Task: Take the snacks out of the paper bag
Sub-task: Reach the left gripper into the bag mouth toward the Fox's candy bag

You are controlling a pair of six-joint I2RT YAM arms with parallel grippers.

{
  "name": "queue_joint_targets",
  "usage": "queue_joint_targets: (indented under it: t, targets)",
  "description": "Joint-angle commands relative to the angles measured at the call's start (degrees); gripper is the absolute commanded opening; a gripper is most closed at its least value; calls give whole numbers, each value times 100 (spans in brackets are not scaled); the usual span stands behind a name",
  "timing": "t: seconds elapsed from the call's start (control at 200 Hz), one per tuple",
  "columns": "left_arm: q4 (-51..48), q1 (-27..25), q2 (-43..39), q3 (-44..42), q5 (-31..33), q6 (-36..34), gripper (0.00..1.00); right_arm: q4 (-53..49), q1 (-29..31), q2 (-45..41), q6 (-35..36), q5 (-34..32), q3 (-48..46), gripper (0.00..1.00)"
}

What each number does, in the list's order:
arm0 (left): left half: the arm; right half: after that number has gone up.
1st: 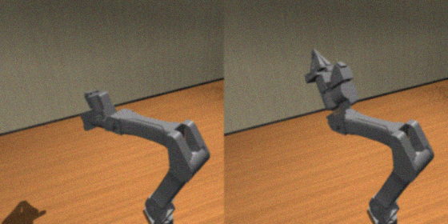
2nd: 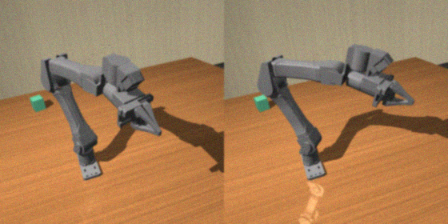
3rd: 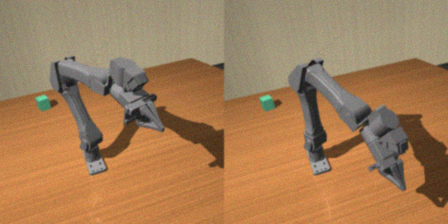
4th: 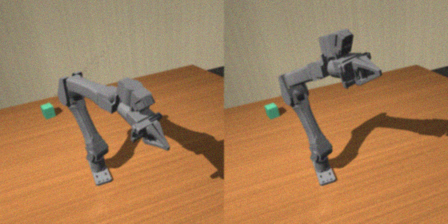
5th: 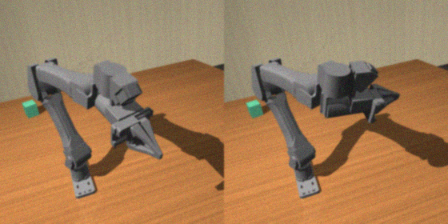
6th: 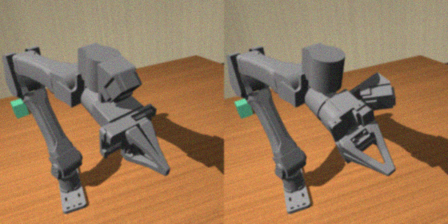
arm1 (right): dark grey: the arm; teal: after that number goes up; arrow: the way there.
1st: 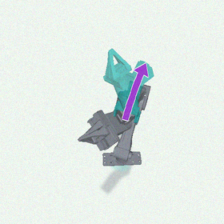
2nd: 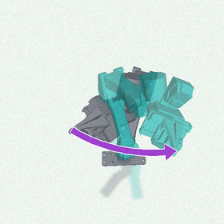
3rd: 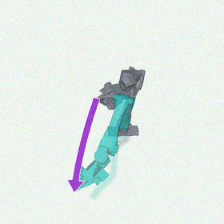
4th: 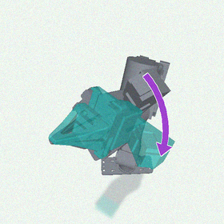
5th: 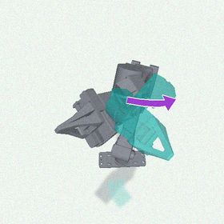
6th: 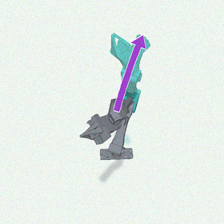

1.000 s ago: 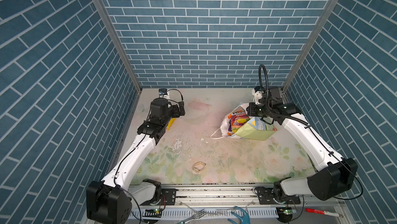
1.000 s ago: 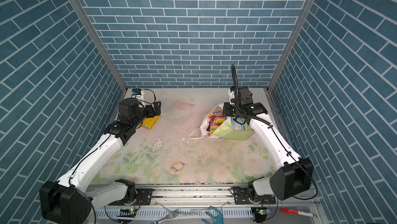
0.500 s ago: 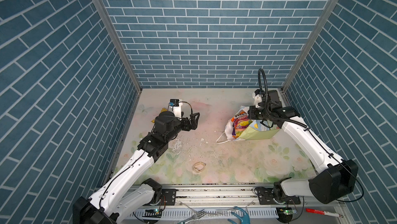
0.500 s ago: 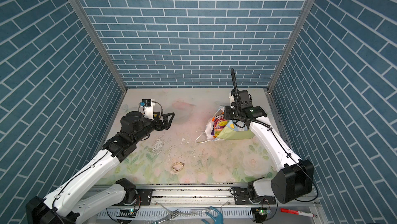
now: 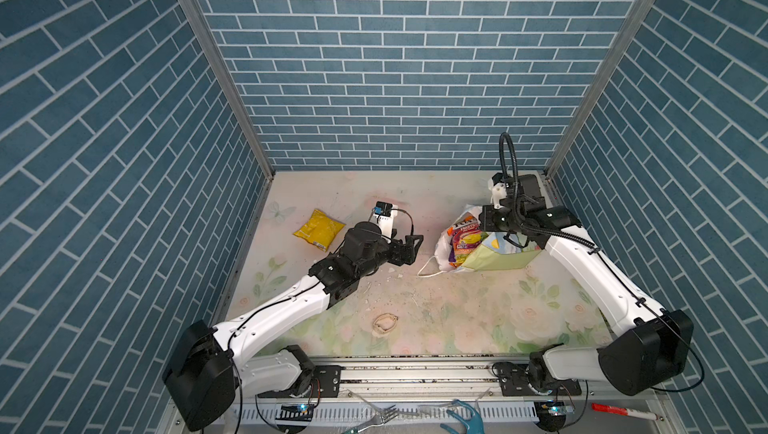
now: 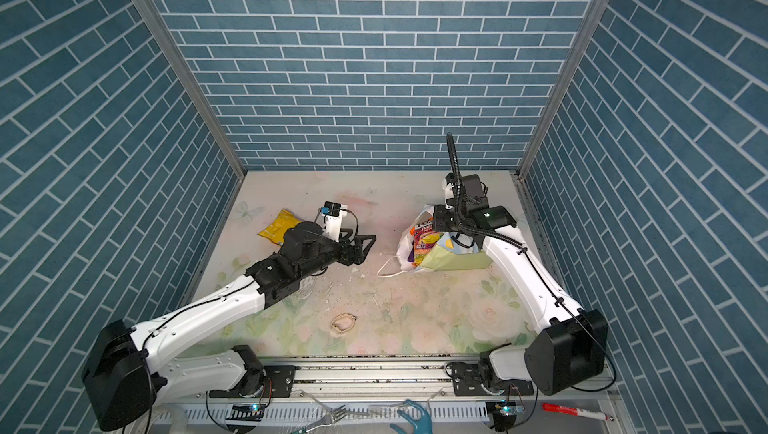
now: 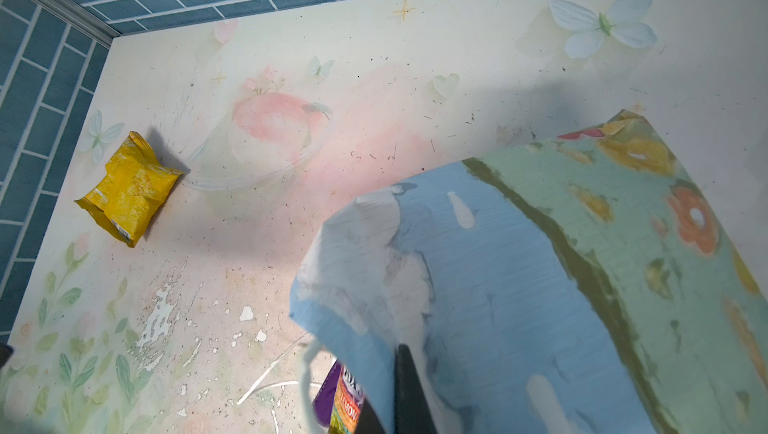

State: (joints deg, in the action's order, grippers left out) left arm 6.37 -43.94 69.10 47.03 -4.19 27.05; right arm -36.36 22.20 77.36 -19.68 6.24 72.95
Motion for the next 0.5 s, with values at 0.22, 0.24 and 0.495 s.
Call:
queue_joint_targets:
  t: [0.22,0.24,0.495]
  targets:
    - [486,-207,917,490,-176,191,85,231,144,172,-247,110,498,0]
    - [503,-211,963,519,-198,200,84,222,153,178,-247,106,517,0]
    - [669,-294,1510,829,-376,282,83,67,220,277,-190,105,869,0]
